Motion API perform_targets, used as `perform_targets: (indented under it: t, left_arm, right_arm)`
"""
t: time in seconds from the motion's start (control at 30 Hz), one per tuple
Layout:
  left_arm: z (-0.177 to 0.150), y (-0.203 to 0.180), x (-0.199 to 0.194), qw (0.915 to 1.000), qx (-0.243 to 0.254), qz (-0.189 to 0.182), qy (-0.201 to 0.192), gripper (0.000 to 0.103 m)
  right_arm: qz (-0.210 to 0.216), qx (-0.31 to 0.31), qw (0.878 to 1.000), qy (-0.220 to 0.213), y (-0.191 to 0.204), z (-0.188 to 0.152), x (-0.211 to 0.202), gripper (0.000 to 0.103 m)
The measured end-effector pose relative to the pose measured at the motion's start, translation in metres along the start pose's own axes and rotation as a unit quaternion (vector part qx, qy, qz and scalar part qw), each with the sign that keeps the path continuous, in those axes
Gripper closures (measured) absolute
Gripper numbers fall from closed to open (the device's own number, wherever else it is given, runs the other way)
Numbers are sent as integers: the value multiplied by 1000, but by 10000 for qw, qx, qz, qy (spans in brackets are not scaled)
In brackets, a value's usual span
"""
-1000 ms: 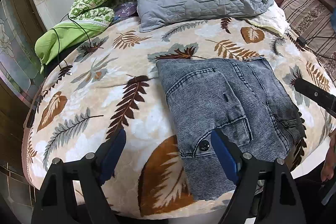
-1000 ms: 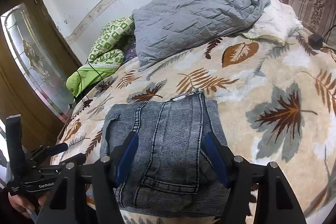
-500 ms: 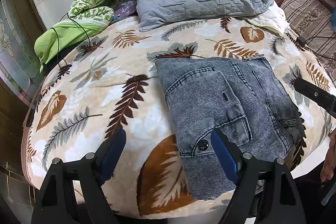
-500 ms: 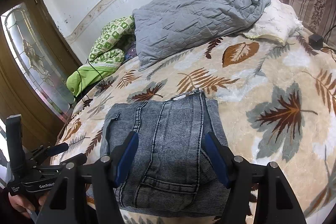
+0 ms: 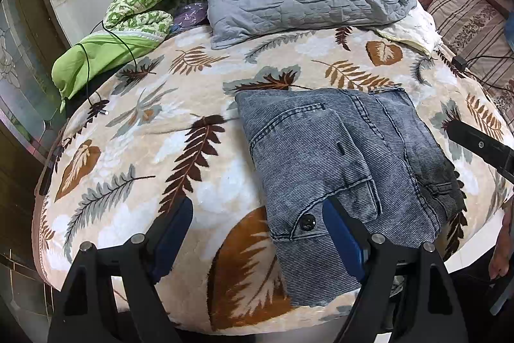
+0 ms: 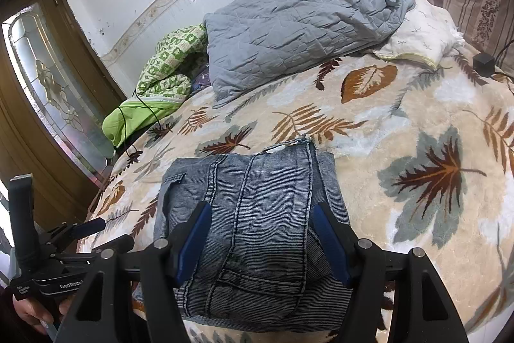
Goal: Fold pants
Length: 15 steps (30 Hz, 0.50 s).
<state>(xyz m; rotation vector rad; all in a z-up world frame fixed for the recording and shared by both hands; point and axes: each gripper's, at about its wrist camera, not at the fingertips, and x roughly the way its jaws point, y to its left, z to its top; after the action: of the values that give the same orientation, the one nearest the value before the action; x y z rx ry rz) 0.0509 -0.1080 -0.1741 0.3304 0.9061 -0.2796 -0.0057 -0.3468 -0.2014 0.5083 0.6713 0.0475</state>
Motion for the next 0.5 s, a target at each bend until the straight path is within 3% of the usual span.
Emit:
perform_targets:
  t: [0.5]
  left_arm:
    - [1, 0, 0, 10000, 3, -6, 7, 20]
  right_arm:
    - [7, -23, 10000, 11, 2, -1, -1, 34]
